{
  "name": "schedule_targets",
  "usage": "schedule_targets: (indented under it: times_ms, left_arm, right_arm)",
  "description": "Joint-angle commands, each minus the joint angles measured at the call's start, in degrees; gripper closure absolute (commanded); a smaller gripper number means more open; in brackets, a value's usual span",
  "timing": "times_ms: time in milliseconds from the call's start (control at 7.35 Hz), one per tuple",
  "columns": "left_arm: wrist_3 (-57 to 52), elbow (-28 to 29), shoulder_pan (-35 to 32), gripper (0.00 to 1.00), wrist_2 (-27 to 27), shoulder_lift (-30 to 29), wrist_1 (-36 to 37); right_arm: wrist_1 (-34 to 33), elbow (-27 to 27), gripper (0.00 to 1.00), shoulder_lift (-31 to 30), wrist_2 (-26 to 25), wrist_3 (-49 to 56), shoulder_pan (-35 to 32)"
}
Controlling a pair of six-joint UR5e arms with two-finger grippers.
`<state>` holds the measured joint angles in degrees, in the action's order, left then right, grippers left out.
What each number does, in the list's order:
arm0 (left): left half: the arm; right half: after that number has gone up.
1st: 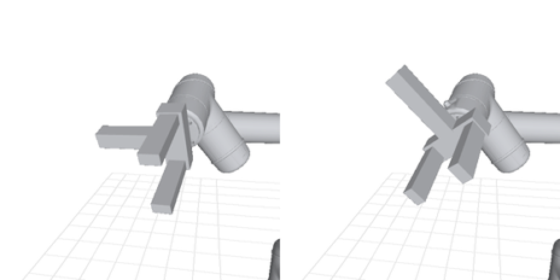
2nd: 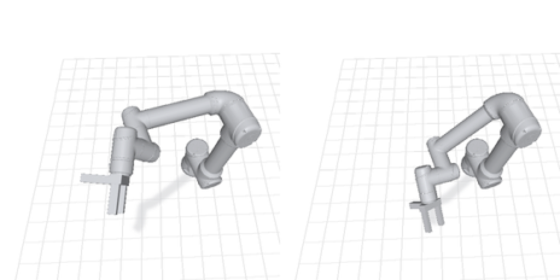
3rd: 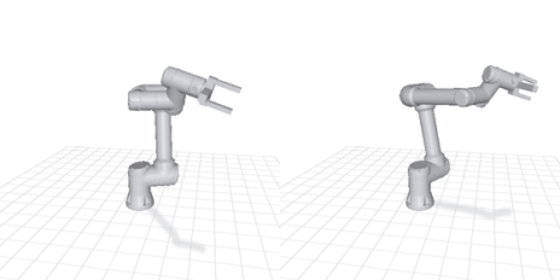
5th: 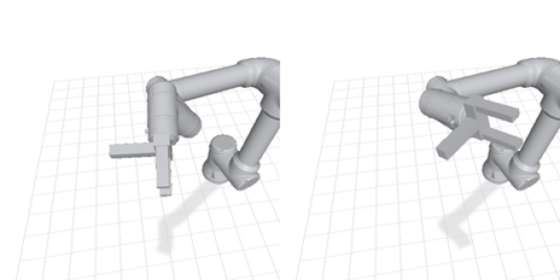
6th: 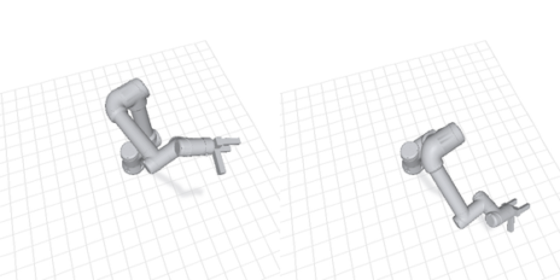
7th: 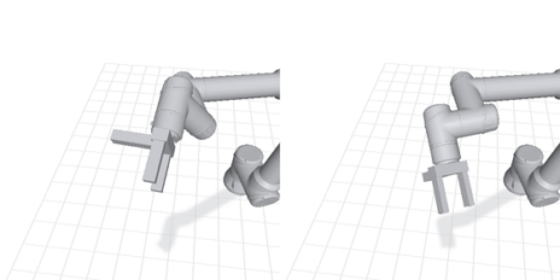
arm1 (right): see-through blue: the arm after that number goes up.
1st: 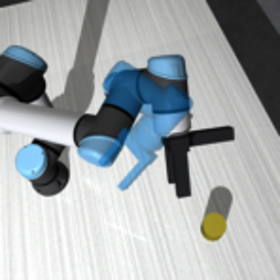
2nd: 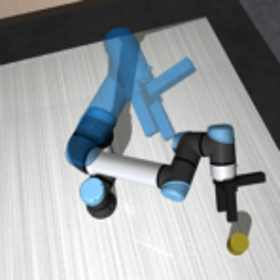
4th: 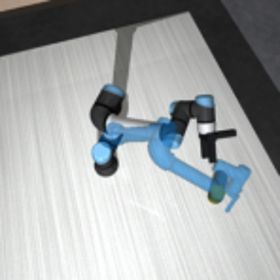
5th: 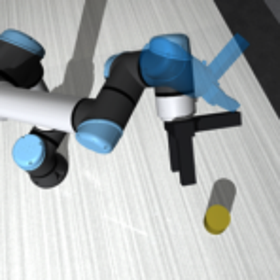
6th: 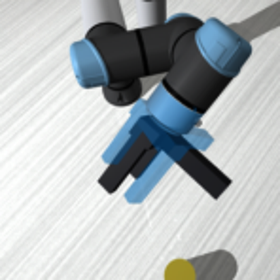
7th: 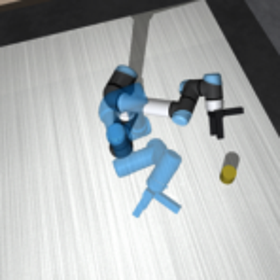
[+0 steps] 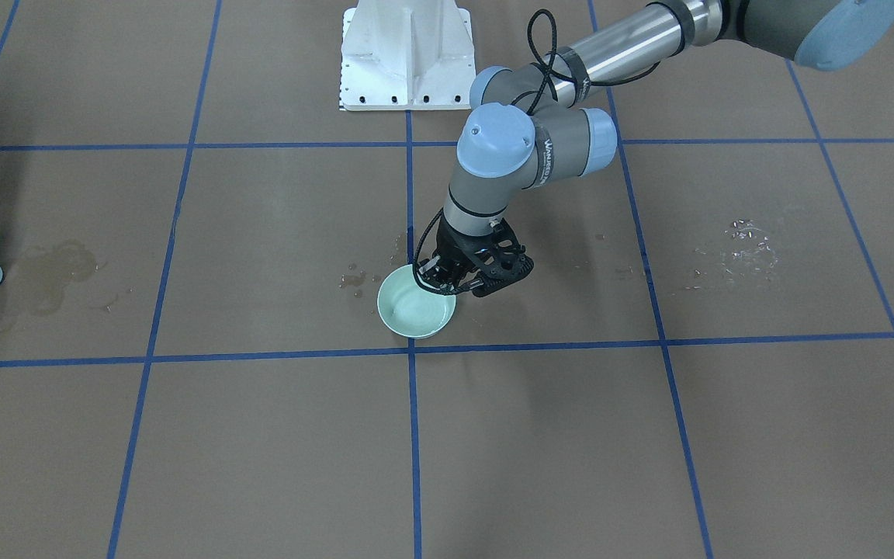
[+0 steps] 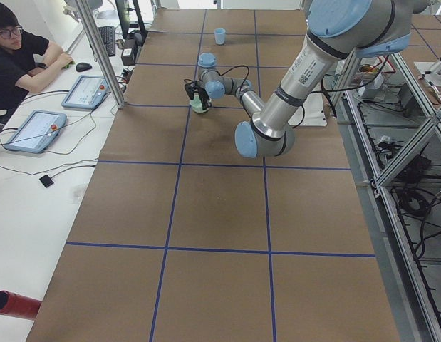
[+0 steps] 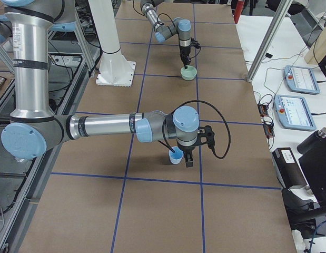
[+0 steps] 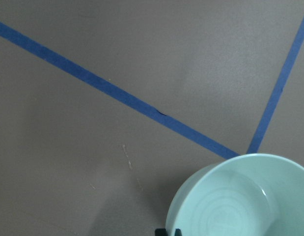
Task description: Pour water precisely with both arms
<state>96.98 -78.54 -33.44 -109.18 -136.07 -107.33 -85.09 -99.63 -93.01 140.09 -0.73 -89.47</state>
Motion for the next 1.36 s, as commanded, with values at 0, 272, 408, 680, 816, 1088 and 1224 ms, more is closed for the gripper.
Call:
schedule_targets:
  times_ms: [0, 272, 408, 680, 816, 1088, 1224]
  left_arm:
    - [-0.39, -0.56, 0.13, 0.0, 0.02, -0.16, 0.1]
    - [-0.83, -4.41, -2.49, 0.0, 0.19, -0.07, 0.8]
    - [-0.74, -4.86, -3.47, 0.0, 0.19, -0.07, 0.8]
    - [-0.74, -5.74, -4.18, 0.0, 0.28, 0.02, 1.67]
    - [-0.74, -6.79, -4.18, 0.0, 0.45, 0.02, 2.99]
    - [-0.65, -7.33, -4.18, 0.0, 0.46, 0.45, 3.26]
    - [-0.39, -7.68, -4.09, 0.0, 0.46, 0.63, 3.26]
  right_arm:
    - [-0.07, 0.05, 0.01, 0.28, 0.18, -0.15, 0.0]
    - [0.01, -1.0, 0.01, 0.02, -0.6, -0.93, -0.44]
    - [0.01, -2.05, 0.01, -0.68, -2.44, -3.81, -0.44]
    - [17.97, -6.0, 0.0, -9.33, -12.14, -18.31, -0.18]
    - [37.26, -5.93, 0.0, -17.56, -15.52, -27.22, 1.65]
    - [43.69, -7.58, 0.0, -21.69, -16.16, -38.13, 6.38]
    - [45.78, -10.64, 0.0, -22.65, -23.3, -50.82, 14.33]
